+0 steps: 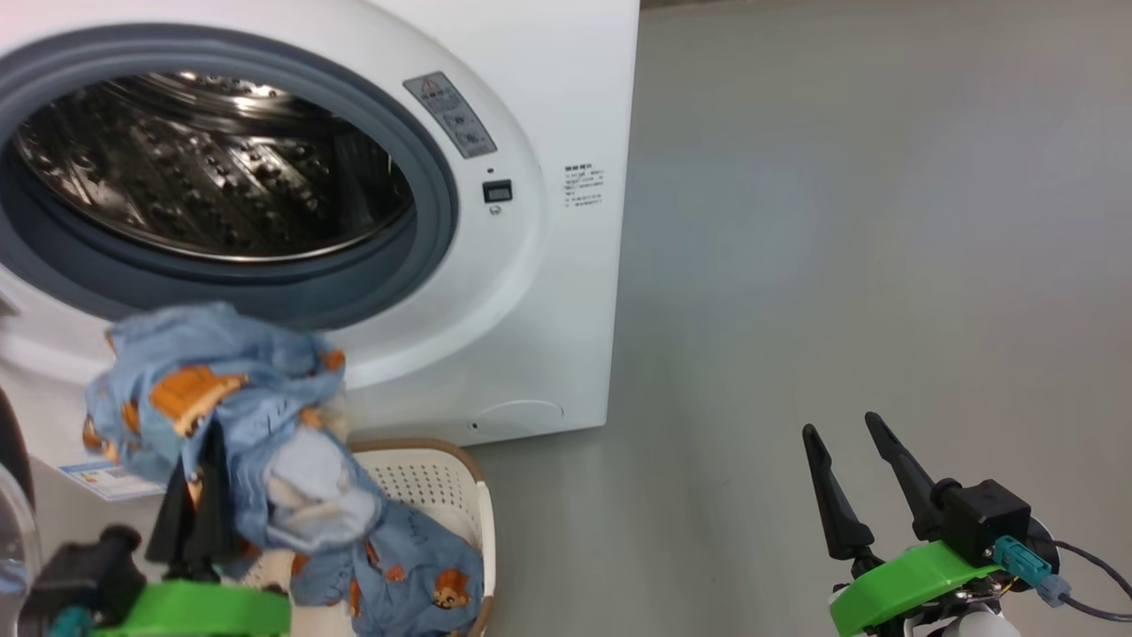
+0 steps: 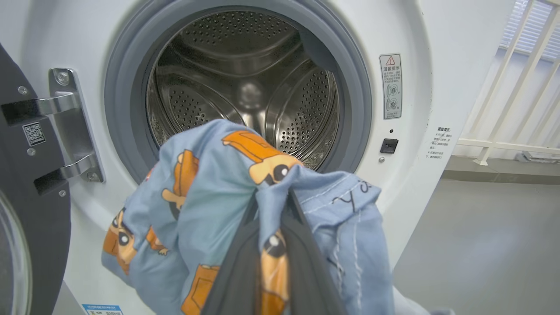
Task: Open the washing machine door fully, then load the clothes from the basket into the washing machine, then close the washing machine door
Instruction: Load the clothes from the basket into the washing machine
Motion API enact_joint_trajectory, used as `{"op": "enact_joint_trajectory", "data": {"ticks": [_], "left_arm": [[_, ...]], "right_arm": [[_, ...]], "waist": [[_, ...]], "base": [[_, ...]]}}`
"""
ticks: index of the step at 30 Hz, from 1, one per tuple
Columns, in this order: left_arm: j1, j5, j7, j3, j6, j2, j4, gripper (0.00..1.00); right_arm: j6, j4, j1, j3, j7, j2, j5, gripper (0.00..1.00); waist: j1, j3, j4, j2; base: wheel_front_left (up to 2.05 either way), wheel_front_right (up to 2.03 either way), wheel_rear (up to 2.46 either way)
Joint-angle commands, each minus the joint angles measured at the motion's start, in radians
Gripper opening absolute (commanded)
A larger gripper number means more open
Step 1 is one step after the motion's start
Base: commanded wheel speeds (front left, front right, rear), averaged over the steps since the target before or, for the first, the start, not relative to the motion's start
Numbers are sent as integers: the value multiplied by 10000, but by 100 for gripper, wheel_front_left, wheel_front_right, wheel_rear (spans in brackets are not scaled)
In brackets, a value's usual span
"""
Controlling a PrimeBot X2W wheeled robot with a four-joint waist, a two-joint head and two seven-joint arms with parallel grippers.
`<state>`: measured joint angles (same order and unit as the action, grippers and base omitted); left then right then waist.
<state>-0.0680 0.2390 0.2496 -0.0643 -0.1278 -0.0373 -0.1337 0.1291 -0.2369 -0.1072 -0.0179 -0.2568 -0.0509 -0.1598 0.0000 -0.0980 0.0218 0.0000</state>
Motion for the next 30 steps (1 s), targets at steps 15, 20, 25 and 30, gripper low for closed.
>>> {"op": "enact_joint_trajectory", "data": {"ticks": [15, 20, 25, 30], "left_arm": [[-3925, 198, 122, -680, -29, -1178, -1133, 0], [-5102, 248, 122, -602, -29, -1591, -1670, 0], [-6231, 314, 122, -360, -29, -2020, -2289, 0], [-7371, 452, 122, -41, -29, -2404, -3078, 0]], "right_arm": [[16, 435, -1199, -607, -49, 7, 262, 100], [16, 544, -1536, -720, -49, 7, 208, 100], [16, 587, -1844, -795, -49, 7, 127, 100], [16, 664, -2106, -932, -49, 7, -6, 100]], "waist": [[0, -2539, 594, 0], [0, -3253, 756, 0], [0, -3902, 889, 0], [0, -4516, 1049, 0]], "base": [[0, 0, 0], [0, 0, 0], [0, 0, 0], [0, 0, 0]]}}
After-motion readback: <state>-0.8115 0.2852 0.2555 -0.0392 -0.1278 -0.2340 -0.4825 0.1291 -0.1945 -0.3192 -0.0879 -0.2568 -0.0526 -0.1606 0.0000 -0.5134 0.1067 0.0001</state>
